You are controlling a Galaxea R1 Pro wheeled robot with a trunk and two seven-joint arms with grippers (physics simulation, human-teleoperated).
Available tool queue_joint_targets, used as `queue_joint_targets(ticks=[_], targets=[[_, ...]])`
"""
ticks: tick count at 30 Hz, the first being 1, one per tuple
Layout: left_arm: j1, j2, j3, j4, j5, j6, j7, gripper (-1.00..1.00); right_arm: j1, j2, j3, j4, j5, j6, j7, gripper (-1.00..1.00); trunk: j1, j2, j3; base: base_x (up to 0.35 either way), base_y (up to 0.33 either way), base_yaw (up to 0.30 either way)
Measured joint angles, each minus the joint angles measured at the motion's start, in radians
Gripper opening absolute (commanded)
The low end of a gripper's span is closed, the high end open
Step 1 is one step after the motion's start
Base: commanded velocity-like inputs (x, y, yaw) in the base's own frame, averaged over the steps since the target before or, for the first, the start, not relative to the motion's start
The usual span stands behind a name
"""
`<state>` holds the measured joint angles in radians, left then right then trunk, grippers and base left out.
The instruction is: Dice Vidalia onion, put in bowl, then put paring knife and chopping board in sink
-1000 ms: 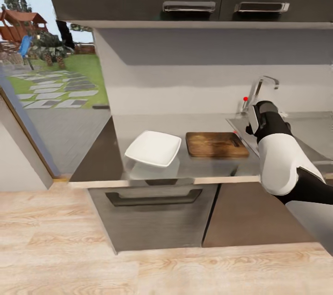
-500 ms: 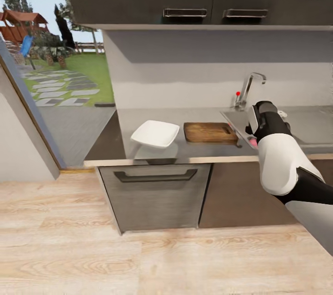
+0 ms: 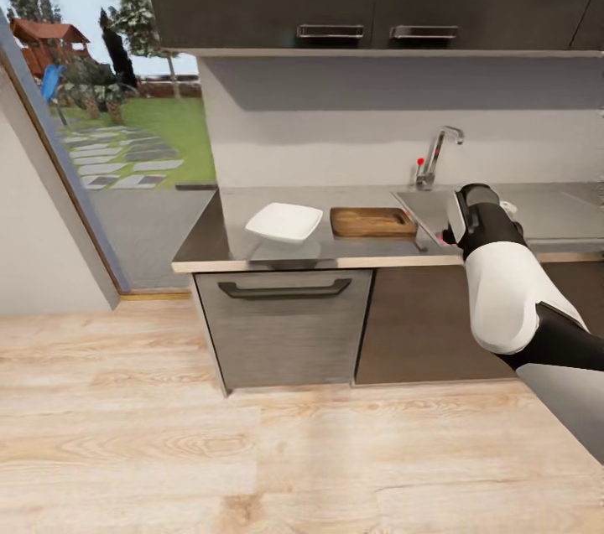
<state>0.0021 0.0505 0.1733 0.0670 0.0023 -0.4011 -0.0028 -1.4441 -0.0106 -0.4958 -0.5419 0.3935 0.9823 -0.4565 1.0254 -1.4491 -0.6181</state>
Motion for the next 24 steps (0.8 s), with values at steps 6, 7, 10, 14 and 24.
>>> queue_joint_targets(ticks=[6, 7, 10, 14, 24], targets=[[0.000, 0.000, 0.000, 0.000, 0.000, 0.000, 0.000, 1.00, 0.000, 0.003, 0.000, 0.003, 0.000, -0.002, 0.002, 1.00, 0.000, 0.000, 0.000, -0.325, 0.000, 0.000], [0.000, 0.001, 0.000, 0.000, 0.000, 0.000, 0.000, 1.00, 0.000, 0.003, 0.000, 0.004, 0.000, -0.002, 0.002, 1.00, 0.000, 0.000, 0.000, -0.124, 0.000, 0.000], [0.000, 0.001, 0.000, 0.000, 0.000, 0.000, 0.000, 1.00, 0.000, -0.001, -0.001, 0.047, 0.000, -0.006, 0.007, 1.00, -0.001, 0.000, 0.000, -0.065, 0.000, 0.000], [0.000, 0.001, 0.000, 0.000, 0.000, 0.000, 0.000, 1.00, 0.000, -0.007, -0.001, 0.116, -0.003, -0.042, 0.006, 1.00, -0.001, 0.000, 0.000, -0.021, 0.000, 0.000], [0.000, 0.002, 0.000, 0.000, 0.000, 0.000, 0.000, 1.00, 0.013, -0.082, 0.003, 0.483, -0.012, -0.444, 0.066, 1.00, -0.001, 0.000, 0.000, -0.002, 0.000, 0.000]])
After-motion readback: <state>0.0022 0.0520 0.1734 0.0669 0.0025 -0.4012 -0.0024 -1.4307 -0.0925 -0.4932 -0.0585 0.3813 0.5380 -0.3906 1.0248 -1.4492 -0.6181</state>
